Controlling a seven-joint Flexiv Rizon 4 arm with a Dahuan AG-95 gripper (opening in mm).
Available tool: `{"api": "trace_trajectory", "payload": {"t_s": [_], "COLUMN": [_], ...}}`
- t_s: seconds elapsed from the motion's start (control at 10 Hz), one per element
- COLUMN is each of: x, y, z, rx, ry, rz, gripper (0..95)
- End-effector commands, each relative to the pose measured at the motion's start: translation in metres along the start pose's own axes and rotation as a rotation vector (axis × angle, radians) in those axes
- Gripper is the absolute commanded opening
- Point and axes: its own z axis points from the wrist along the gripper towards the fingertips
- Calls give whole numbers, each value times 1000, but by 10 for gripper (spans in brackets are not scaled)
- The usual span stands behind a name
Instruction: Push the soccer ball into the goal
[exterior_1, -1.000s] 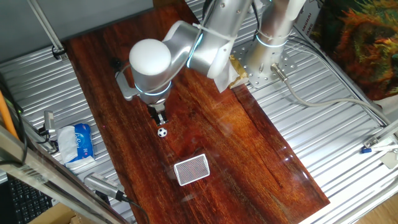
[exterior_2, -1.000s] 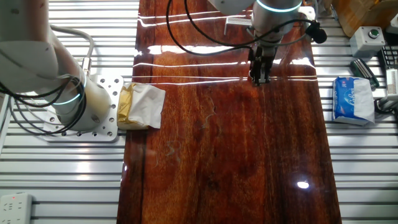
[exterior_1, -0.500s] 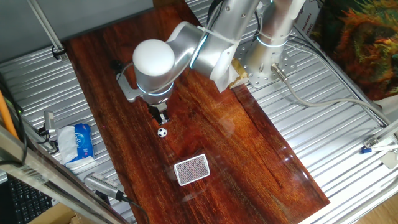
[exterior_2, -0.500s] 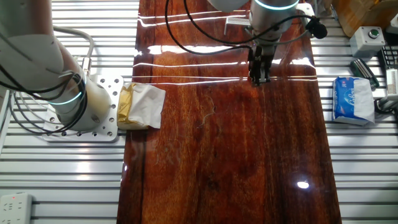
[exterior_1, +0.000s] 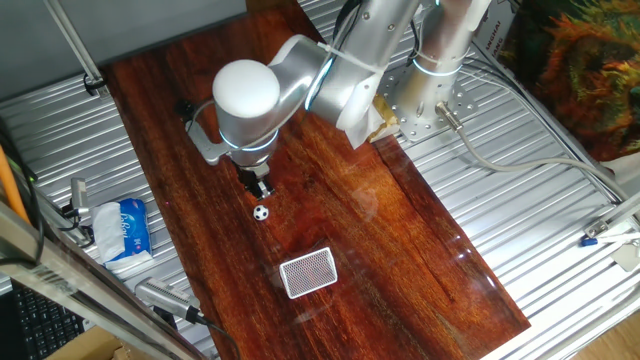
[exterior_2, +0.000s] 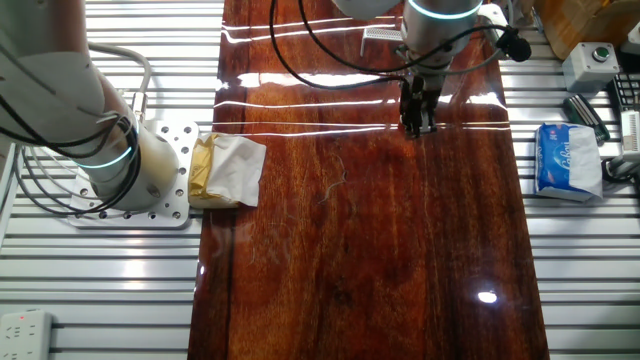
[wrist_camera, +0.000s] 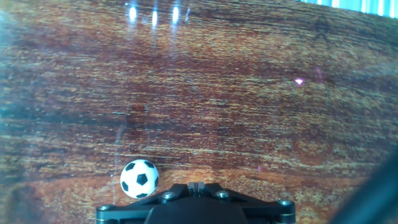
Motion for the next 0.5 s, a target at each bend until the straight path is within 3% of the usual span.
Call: {"api": "trace_trajectory", "payload": {"t_s": [0.1, 0.3, 0.5], "x": [-2, -6, -5], "y": [-1, -12, -10], "z": [0, 3, 11], "rx": [3, -5, -17], "ry": [0, -1, -9], "rz": [9, 23, 45], "gripper": [0, 0, 0]}}
